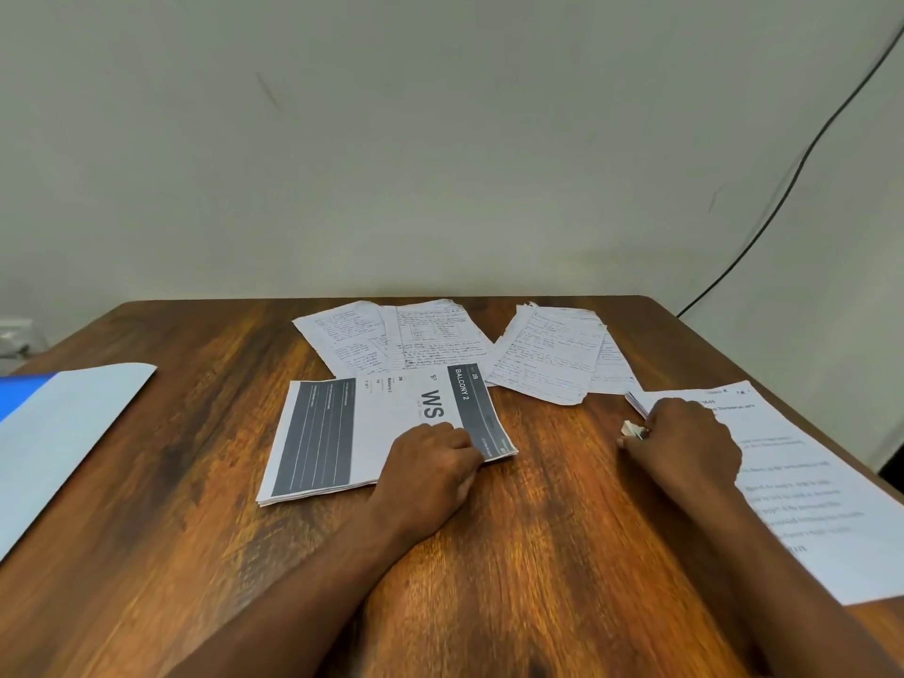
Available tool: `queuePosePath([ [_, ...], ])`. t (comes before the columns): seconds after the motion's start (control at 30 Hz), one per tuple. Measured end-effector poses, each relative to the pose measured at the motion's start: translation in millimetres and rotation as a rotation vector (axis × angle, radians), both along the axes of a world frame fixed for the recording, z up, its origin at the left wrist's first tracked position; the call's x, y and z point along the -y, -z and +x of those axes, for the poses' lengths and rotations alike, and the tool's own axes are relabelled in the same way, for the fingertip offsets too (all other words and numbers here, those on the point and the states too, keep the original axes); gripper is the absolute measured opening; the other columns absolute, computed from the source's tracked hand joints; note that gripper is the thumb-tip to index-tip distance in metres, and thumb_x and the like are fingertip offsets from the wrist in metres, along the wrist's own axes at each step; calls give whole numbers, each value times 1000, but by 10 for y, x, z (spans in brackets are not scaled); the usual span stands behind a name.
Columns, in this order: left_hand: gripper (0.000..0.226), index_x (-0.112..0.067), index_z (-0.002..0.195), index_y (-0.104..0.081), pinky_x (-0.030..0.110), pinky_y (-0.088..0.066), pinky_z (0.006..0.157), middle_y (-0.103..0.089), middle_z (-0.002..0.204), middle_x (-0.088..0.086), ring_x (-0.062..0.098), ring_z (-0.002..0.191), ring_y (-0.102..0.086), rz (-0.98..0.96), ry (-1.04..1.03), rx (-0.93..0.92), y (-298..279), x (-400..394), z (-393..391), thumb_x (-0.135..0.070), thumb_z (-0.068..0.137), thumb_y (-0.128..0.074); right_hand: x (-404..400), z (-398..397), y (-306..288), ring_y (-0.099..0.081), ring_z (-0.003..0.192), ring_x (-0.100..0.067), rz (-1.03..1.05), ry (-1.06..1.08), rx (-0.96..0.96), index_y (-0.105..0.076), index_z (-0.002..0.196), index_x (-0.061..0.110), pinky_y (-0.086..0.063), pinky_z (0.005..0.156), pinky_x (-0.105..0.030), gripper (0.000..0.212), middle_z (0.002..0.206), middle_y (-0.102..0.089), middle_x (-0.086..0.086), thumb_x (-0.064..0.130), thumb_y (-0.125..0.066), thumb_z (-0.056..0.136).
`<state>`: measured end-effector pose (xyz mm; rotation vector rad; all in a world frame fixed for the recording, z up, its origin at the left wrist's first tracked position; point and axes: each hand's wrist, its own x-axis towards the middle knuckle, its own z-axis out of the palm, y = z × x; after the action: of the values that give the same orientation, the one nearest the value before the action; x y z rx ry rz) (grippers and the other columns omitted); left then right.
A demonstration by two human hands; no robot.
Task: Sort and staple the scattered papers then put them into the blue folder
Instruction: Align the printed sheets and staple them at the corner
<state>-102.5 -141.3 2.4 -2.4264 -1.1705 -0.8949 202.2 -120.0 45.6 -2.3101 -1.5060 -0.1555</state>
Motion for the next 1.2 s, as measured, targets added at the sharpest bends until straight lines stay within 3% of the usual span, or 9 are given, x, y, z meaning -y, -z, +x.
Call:
queuePosePath([
  [0.13, 31, -21, 83, -79, 36, -49, 57, -68, 77, -5, 17, 69, -62, -11, 6, 6, 9, -3, 1, -30, 96, -52, 19, 22, -25, -64, 71, -15, -50, 13, -15, -65, 93, 25, -57, 64, -31, 28, 81, -65, 3, 44, -82, 81],
  [0.3, 11, -20, 79, -77, 33, -48, 54, -66, 74, -4, 19, 66, -61, 7, 23, 10, -16, 13, 1, -22, 88, -71, 98, -22, -112, -62, 69, -13, -16, -55, -118, -66, 79, 24, -57, 64, -33, 22, 74, -66, 5, 36, -85, 82],
  [0.43, 12, -20, 79, -76, 33, -47, 54, -67, 75, -3, 20, 67, -61, 22, 14, -25, -17, 4, 14, -21, 89, -70, 194, -153, -158, -70, 74, -14, -29, -193, -532, -74, 81, 26, -63, 70, -39, 20, 78, -74, 5, 34, -91, 77],
  [0.57, 12, -18, 76, -72, 33, -41, 54, -63, 72, -1, 22, 65, -58, 67, 4, -120, -39, 19, 39, -14, 87, -75, 312, -458, -216, -72, 65, -21, -191, -287, -1045, -74, 96, 10, -57, 56, -31, 29, 78, -78, -8, 25, -90, 78],
  [0.77, 11, -16, 79, -69, 32, -35, 58, -61, 75, 1, 21, 67, -55, 152, 24, -203, -88, 86, 39, -15, 90, -71, 360, -759, -176, -66, 56, -19, -410, -366, -1362, -72, 103, 7, -60, 59, -34, 22, 72, -71, -8, 18, -80, 85],
  [1.13, 8, -16, 81, -69, 34, -41, 59, -61, 77, 1, 21, 70, -56, 203, 17, -261, -80, 94, 53, -15, 90, -69, 360, -767, -119, -64, 63, -21, -456, -441, -1430, -69, 116, 1, -60, 59, -35, 34, 90, -68, -16, 17, -76, 87],
  [1.2, 7, -15, 84, -69, 35, -42, 60, -61, 79, 1, 21, 72, -56, 208, 9, -274, -59, 81, 65, -14, 91, -68, 356, -788, -126, -64, 58, -18, -432, -419, -1408, -69, 116, -1, -60, 57, -35, 32, 85, -69, -14, 15, -75, 89],
])
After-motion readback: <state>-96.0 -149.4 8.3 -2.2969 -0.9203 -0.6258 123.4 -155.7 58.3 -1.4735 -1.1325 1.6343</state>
